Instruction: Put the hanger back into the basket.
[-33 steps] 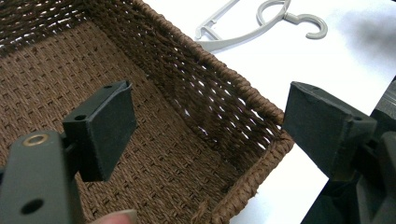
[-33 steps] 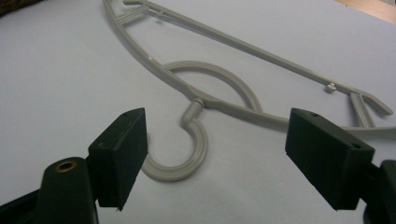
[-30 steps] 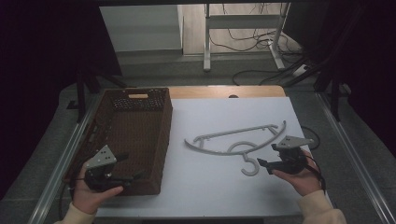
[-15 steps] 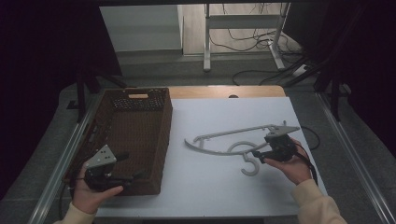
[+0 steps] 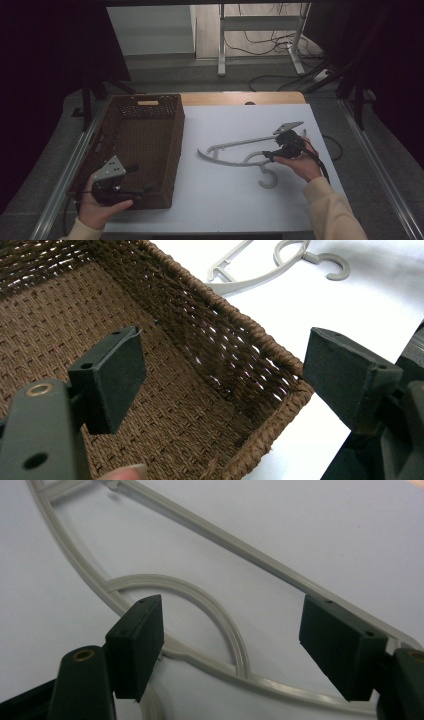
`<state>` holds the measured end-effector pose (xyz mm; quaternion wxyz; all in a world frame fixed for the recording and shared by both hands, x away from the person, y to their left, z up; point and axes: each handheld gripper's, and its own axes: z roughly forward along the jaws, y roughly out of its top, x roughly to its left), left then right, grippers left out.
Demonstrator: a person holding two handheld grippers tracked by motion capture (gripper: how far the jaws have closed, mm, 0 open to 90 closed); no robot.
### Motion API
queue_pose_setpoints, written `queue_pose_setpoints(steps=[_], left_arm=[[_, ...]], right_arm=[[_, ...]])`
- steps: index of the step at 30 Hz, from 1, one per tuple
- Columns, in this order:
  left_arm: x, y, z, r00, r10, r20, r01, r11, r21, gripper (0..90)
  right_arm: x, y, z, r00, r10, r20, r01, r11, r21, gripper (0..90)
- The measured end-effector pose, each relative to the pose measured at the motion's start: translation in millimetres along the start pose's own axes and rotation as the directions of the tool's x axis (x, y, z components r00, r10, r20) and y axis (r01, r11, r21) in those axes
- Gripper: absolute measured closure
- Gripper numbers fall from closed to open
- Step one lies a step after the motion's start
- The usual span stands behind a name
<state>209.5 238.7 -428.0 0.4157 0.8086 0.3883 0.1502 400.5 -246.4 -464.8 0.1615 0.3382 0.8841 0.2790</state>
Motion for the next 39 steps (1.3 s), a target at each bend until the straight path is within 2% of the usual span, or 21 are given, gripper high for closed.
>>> queue_pose_setpoints(steps=[2, 10, 14, 15, 19, 24, 29, 31, 33, 39], left_arm=[[-1.0, 0.3, -0.1, 1.0000, 0.004, 0.001, -0.004, 1.0000, 0.000, 17.4], [-1.1, 0.3, 0.1, 1.0000, 0.005, 0.000, -0.005, 1.0000, 0.001, 17.5], [-0.5, 0.0, 0.4, 1.0000, 0.004, -0.001, -0.004, 1.0000, 0.002, 17.5], [-0.5, 0.0, 0.4, 1.0000, 0.004, -0.001, -0.004, 1.0000, 0.002, 17.5], [-0.7, -0.6, 0.4, 1.0000, 0.003, -0.002, -0.003, 1.0000, 0.004, 17.5], [-0.5, -0.8, -0.3, 1.0000, 0.002, -0.004, -0.002, 1.0000, 0.001, 17.5], [-0.9, -0.7, 0.3, 1.0000, 0.004, -0.004, -0.004, 1.0000, 0.004, 17.5], [-1.1, -0.7, 0.3, 1.0000, 0.005, -0.004, -0.005, 1.0000, 0.004, 17.6], [-1.3, -0.7, 0.0, 1.0000, 0.005, -0.004, -0.005, 1.0000, 0.004, 17.6], [-1.1, -1.2, -1.2, 1.0000, 0.005, -0.008, -0.005, 1.0000, 0.001, 17.6]], right_arm=[[-2.3, 3.6, 7.8, 0.9998, -0.017, -0.007, 0.017, 0.999, 0.034, 27.2], [-9.1, 5.1, 26.1, 0.9999, -0.015, -0.008, 0.016, 0.994, 0.113, 30.4], [-8.9, 5.9, 36.6, 0.9993, -0.035, 0.008, 0.034, 0.985, 0.171, 35.8], [-8.9, 5.9, 36.6, 0.9993, -0.035, 0.008, 0.034, 0.985, 0.171, 35.8], [-8.9, 6.9, 43.8, 0.9984, -0.055, -0.011, 0.056, 0.975, 0.216, 46.3], [-9.6, 7.0, 46.6, 0.9984, -0.043, -0.035, 0.050, 0.970, 0.238, 52.0], [-12.1, 8.9, 47.6, 0.9959, -0.019, -0.089, 0.042, 0.966, 0.256, 63.7], [-12.1, 9.8, 47.9, 0.9955, -0.021, -0.093, 0.045, 0.964, 0.262, 64.8], [-12.9, 12.9, 48.8, 0.9936, -0.035, -0.107, 0.064, 0.956, 0.285, 67.5], [-18.3, 13.4, 48.7, 0.9906, -0.033, -0.133, 0.071, 0.954, 0.291, 74.3]])
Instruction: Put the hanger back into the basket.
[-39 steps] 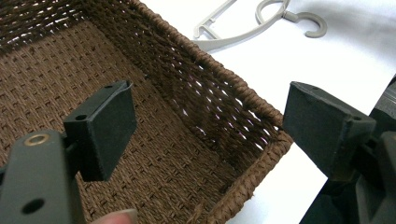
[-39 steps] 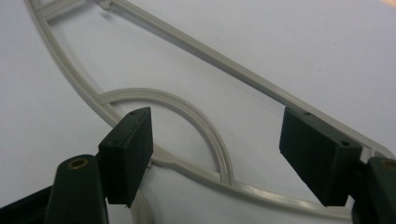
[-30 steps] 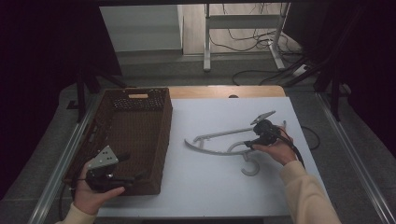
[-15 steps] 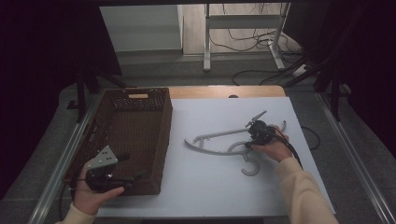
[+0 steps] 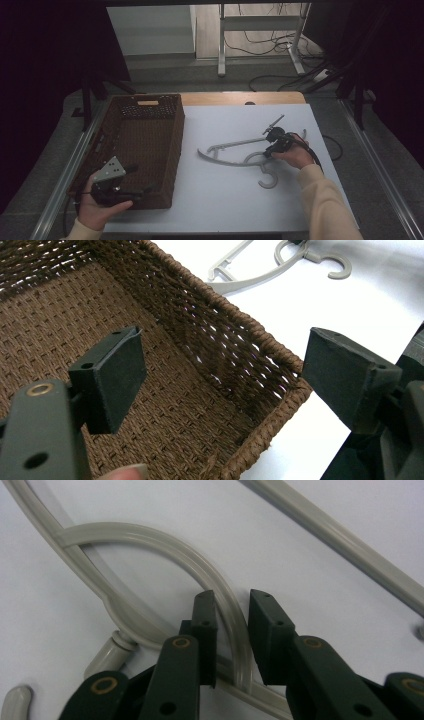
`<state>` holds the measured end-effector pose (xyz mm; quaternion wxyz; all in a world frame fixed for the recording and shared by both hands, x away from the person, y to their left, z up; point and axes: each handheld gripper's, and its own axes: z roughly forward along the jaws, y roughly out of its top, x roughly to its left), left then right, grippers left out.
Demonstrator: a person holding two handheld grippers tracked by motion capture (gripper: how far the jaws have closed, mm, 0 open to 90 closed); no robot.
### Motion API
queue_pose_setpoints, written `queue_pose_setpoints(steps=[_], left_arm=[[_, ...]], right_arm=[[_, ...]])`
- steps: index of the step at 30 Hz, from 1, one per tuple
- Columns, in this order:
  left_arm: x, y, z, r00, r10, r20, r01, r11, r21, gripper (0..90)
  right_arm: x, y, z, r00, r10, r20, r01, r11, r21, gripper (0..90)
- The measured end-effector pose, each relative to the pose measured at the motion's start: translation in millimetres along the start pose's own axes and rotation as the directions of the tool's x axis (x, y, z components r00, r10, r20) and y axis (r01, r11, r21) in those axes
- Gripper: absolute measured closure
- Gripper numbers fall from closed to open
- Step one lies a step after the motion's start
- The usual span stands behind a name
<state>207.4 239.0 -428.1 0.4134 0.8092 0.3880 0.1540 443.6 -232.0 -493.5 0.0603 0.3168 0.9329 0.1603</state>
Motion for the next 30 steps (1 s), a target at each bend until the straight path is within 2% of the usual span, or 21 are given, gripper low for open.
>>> queue_pose_setpoints(steps=[3, 10, 13, 15, 17, 20, 24, 29, 30], left_arm=[[-0.3, 0.1, 0.2, 1.0000, 0.001, -0.001, -0.001, 1.0000, 0.001, 17.7], [-0.8, 0.5, 0.7, 1.0000, 0.004, -0.001, -0.004, 1.0000, -0.001, 17.9], [-0.5, 0.3, 0.8, 1.0000, 0.004, -0.001, -0.004, 1.0000, 0.000, 17.9], [-0.4, -0.1, 0.7, 1.0000, 0.004, -0.001, -0.004, 1.0000, 0.001, 17.9], [-0.3, -0.2, 0.3, 1.0000, 0.003, -0.001, -0.003, 1.0000, 0.000, 17.9], [-0.3, -0.3, -0.1, 1.0000, 0.001, -0.003, -0.001, 1.0000, -0.002, 17.9], [-1.0, 0.4, 0.5, 1.0000, 0.004, -0.001, -0.004, 1.0000, -0.002, 17.9], [-1.5, 1.1, 1.0, 1.0000, 0.006, 0.000, -0.006, 1.0000, -0.002, 17.9], [-1.0, 1.1, 0.9, 1.0000, 0.006, 0.000, -0.006, 1.0000, -0.002, 18.0]], right_arm=[[-0.4, 0.2, -0.1, 0.9999, -0.015, -0.001, 0.015, 1.000, 0.002, 75.2], [5.9, 2.8, -1.6, 0.9927, -0.112, 0.045, 0.111, 0.993, 0.029, 77.8], [5.8, 2.0, -1.5, 0.9908, -0.128, 0.045, 0.126, 0.991, 0.042, 75.3], [5.2, 1.6, -1.7, 0.9912, -0.122, 0.051, 0.119, 0.991, 0.053, 67.6], [3.2, 1.1, -2.2, 0.9931, -0.106, 0.050, 0.103, 0.993, 0.063, 67.1], [0.5, 1.5, -1.8, 0.9967, -0.079, 0.019, 0.078, 0.995, 0.067, 70.3], [0.2, 5.0, -1.2, 0.9971, -0.076, 0.004, 0.075, 0.993, 0.090, 76.7], [2.8, 6.9, -1.0, 0.9962, -0.086, 0.012, 0.084, 0.992, 0.096, 81.1], [1.8, 7.0, -1.1, 0.9983, -0.057, 0.014, 0.056, 0.994, 0.093, 81.4]])
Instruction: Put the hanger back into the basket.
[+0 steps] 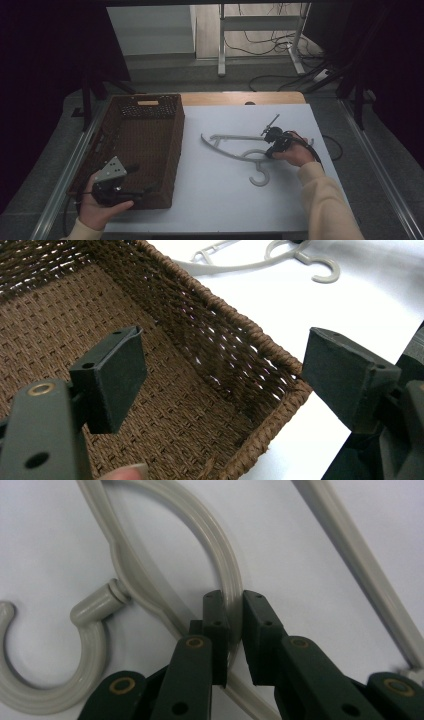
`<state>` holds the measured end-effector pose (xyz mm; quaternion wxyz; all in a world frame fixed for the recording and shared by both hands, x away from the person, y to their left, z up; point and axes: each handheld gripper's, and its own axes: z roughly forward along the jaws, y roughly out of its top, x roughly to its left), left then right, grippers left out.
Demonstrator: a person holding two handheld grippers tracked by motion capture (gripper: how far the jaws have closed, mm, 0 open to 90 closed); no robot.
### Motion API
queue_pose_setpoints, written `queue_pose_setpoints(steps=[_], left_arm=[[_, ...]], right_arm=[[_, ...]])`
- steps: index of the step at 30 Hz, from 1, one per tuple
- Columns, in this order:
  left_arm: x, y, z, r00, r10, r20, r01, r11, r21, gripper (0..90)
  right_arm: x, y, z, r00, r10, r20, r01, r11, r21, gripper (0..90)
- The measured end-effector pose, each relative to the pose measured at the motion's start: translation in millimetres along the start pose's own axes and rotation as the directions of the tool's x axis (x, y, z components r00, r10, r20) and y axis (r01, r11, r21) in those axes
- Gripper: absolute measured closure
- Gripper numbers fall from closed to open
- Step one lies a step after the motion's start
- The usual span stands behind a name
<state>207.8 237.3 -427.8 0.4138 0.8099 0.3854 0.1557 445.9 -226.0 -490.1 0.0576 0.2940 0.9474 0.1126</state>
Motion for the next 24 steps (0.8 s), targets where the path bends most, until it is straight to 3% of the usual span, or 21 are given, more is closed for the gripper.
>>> queue_pose_setpoints(steps=[10, 19, 24], left_arm=[[2.1, -0.9, -2.4, 1.0000, -0.001, -0.004, 0.001, 1.0000, -0.002, 18.0], [0.6, 0.1, -2.1, 1.0000, 0.000, -0.004, 0.000, 1.0000, -0.008, 18.4], [-0.5, 0.6, 0.0, 1.0000, 0.003, 0.000, -0.003, 1.0000, -0.006, 18.5]], right_arm=[[-0.8, -2.9, -6.4, 0.9998, 0.004, 0.018, -0.003, 1.000, -0.026, 81.7], [2.2, -8.2, -34.9, 0.9992, 0.028, -0.028, -0.031, 0.990, -0.137, 81.6], [6.1, -13.3, -52.0, 0.9955, 0.040, -0.086, -0.056, 0.981, -0.187, 81.6]])
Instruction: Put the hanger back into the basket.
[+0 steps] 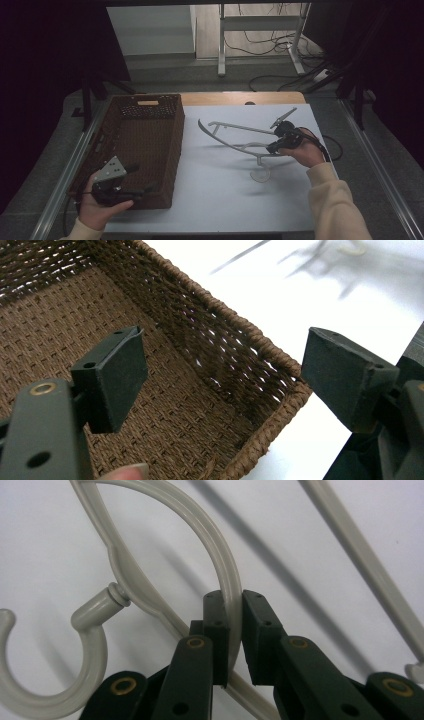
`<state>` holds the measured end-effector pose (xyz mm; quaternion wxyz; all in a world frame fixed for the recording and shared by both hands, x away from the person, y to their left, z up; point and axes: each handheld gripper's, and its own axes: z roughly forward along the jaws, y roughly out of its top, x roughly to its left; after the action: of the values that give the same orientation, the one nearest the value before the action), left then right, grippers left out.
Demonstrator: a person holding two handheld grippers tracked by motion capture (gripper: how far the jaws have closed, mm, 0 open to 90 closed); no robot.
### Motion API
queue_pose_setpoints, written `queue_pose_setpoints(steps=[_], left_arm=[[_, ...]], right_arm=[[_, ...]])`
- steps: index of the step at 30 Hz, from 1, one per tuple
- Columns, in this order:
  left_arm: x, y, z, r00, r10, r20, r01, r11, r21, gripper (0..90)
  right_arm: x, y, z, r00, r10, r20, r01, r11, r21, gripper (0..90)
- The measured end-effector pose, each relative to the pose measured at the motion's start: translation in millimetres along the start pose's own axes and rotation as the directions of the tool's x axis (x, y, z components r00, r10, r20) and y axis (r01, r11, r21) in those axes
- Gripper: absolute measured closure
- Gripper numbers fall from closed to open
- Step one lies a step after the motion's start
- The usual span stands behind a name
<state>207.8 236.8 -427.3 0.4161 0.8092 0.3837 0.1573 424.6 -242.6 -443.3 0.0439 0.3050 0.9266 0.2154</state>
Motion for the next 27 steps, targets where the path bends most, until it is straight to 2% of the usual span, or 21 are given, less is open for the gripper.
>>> queue_pose_setpoints(steps=[8, 14, 18, 21, 27], left_arm=[[-1.6, 1.6, -0.5, 1.0000, 0.005, -0.002, -0.005, 1.0000, -0.008, 18.6], [-6.0, 4.2, 2.4, 0.9998, 0.021, 0.006, -0.021, 0.9998, -0.004, 19.0], [-11.7, 9.8, -1.9, 0.9988, 0.017, 0.046, -0.015, 0.9990, -0.042, 19.3], [-18.4, 15.3, -4.0, 0.9976, 0.040, 0.056, -0.037, 0.9979, -0.054, 19.4], [-26.6, 21.1, -1.8, 0.9957, 0.078, 0.049, -0.076, 0.9962, -0.043, 19.4]], right_arm=[[14.8, -1.1, -16.4, 0.9980, -0.030, -0.056, 0.027, 0.998, -0.053, 81.6], [29.7, 1.5, -23.4, 0.9967, -0.063, -0.051, 0.059, 0.996, -0.068, 81.5], [38.9, 2.9, -25.0, 0.9951, -0.079, -0.060, 0.075, 0.995, -0.066, 81.6], [45.6, 3.5, -24.8, 0.9931, -0.090, -0.075, 0.085, 0.995, -0.060, 81.6], [53.3, 5.5, -23.3, 0.9910, -0.106, -0.082, 0.102, 0.994, -0.049, 81.5]])
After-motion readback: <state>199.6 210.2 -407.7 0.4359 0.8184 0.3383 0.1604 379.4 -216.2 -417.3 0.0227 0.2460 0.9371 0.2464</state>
